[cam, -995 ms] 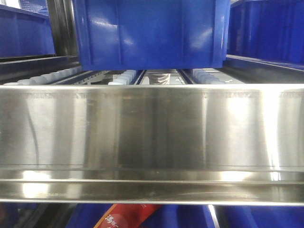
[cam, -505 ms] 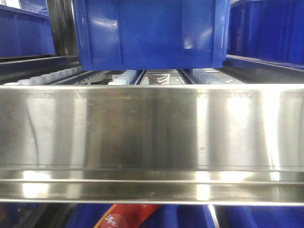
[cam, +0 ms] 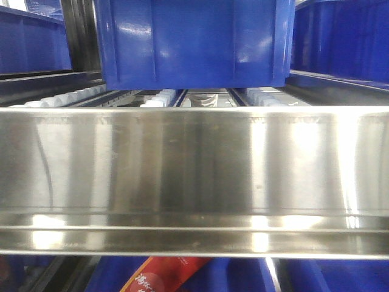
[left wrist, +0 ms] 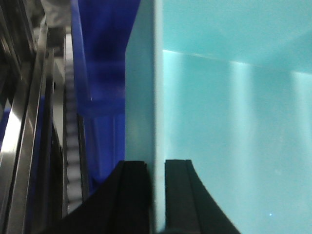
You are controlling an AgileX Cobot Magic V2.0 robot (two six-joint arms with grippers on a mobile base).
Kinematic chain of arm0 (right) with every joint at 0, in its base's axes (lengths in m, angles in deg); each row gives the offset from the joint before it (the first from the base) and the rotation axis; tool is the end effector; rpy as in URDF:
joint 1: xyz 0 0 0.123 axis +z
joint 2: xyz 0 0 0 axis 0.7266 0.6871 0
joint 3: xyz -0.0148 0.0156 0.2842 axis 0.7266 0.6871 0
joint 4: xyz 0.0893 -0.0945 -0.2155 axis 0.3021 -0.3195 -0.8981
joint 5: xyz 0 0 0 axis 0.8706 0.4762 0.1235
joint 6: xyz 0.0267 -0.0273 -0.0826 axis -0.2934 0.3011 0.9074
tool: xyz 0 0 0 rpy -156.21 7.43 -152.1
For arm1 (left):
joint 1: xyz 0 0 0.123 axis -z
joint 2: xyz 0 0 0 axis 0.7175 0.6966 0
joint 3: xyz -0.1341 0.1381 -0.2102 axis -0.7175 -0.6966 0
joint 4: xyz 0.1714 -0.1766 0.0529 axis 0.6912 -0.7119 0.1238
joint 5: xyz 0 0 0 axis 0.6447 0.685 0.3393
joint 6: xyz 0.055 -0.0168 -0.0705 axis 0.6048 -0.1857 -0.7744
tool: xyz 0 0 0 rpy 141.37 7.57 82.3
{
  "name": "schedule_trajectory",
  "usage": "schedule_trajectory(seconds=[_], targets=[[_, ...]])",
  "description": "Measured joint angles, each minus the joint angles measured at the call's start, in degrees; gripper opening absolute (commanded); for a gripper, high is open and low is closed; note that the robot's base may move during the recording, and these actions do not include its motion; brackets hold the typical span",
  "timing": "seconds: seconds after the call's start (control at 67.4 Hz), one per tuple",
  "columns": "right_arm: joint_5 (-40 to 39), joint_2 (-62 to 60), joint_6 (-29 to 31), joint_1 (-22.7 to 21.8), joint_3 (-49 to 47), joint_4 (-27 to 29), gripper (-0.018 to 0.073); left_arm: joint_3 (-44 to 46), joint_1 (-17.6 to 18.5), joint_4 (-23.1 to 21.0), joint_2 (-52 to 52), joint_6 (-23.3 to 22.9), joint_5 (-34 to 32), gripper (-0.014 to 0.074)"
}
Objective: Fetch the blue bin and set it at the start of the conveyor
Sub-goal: 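Lift the light-blue bin with both grippers and pull it off the shelf, then hold the bin with both grippers while the base turns and drives away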
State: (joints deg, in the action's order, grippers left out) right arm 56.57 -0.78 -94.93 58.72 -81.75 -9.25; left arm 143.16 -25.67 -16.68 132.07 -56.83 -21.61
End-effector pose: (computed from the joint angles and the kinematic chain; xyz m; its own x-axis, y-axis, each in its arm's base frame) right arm 0.2673 0.0671 0.4507 -0.6550 0.0279 -0.7551 -0.1818 0.9641 0.1933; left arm 0.2714 -0.0960 0.4702 -0.4119 -0.0114 -0.9112 0.2516 0.9596 -0.1258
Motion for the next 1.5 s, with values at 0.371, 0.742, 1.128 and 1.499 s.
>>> schedule_trajectory(seconds=[0.371, 0.742, 1.128, 1.499], targets=[[-1.25, 0.21, 0.00, 0.00, 0.00, 0.12, -0.0151, 0.00, 0.00, 0.55, 0.10, 0.49, -3.05, -0.0111], [-5.10, 1.46, 0.13, 0.00, 0.00, 0.12, -0.0151, 0.00, -0.13, 1.28, 0.10, 0.58, -3.42, -0.0111], [-6.73, 1.57, 0.13, 0.00, 0.00, 0.12, -0.0151, 0.00, -0.11, 1.42, 0.10, 0.58, -3.89, -0.0111], [-6.77, 1.57, 0.13, 0.00, 0.00, 0.01, -0.0151, 0.00, -0.11, 1.42, 0.10, 0.58, -3.89, -0.0111]])
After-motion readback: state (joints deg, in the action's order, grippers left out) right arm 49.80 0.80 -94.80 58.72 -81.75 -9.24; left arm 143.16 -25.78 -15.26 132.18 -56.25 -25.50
